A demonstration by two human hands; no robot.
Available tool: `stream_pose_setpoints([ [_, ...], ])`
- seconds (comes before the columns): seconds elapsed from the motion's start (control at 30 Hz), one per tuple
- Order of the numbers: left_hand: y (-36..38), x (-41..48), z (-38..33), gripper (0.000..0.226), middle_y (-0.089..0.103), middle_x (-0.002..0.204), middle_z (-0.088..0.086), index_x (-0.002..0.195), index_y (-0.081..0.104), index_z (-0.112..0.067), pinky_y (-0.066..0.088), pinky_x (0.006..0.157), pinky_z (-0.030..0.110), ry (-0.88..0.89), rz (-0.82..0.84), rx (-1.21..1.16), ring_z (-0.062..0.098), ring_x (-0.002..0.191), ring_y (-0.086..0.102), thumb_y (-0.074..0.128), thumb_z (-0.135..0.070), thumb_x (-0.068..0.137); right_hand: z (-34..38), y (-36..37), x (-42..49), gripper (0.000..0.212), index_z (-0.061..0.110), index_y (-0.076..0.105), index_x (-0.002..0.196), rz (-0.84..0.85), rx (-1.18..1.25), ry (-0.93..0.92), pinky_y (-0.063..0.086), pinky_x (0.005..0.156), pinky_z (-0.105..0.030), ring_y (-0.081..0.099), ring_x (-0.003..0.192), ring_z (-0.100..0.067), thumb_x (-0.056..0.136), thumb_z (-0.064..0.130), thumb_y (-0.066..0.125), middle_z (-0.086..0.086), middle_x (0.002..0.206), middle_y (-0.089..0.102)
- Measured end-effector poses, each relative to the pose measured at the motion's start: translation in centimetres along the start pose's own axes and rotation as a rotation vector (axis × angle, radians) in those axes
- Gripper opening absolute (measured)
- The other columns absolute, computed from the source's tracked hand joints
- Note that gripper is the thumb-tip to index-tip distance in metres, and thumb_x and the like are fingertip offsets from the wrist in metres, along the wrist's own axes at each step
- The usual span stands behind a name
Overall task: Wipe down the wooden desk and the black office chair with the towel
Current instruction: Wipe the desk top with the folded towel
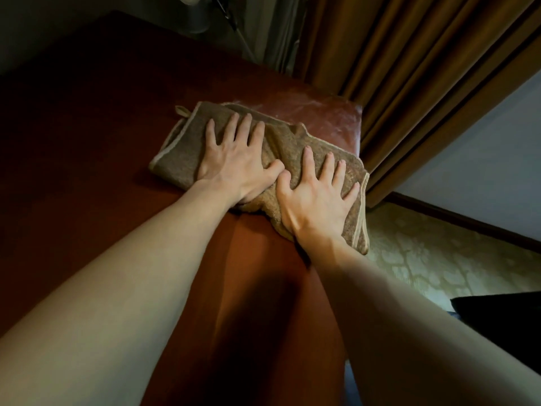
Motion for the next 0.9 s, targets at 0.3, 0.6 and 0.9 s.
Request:
stream_pose_setpoints([
  [0.3,0.0,2.7,-0.1,0.084,0.006,0.172,0.006,0.164,0.011,-0.022,-0.002,0.125,0.06,-0.007,0.005,-0.002,0.024,0.159,0.0,0.026,-0.069,0.095,0.0,0.0,3.2,0.073,0.034,0.01,0.162,-0.014,-0.003,-0.029,-0.007,0.121,-0.063,-0.01,0.157,-0.028,0.096,0.062,0.021,-0.008,0.171,0.002],
  [0.6,-0.1,3.7,0.0,0.089,0.006,0.172,0.004,0.164,0.012,-0.023,-0.001,0.125,0.059,-0.027,-0.01,-0.007,0.022,0.159,0.0,0.021,-0.07,0.089,0.2,-0.4,4.6,0.073,0.034,0.008,0.163,0.013,0.003,-0.046,-0.009,0.121,-0.063,-0.012,0.157,-0.028,0.096,0.062,0.022,-0.008,0.171,0.001],
  [0.9,-0.2,6.5,0.2,0.095,0.006,0.172,0.003,0.164,0.011,-0.025,0.0,0.126,0.058,-0.038,0.0,0.0,0.021,0.159,-0.001,0.013,-0.073,0.082,0.6,-0.3,7.1,0.075,0.033,0.009,0.163,0.002,0.006,-0.035,-0.01,0.12,-0.064,-0.013,0.156,-0.029,0.096,0.063,0.022,-0.009,0.171,0.0],
])
Point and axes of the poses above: each hand's wrist, its own x-axis towards the middle knuckle, its own y-axis out of the palm, z = x × y, the point moved 2 cm from there along x, towards the middle knuckle
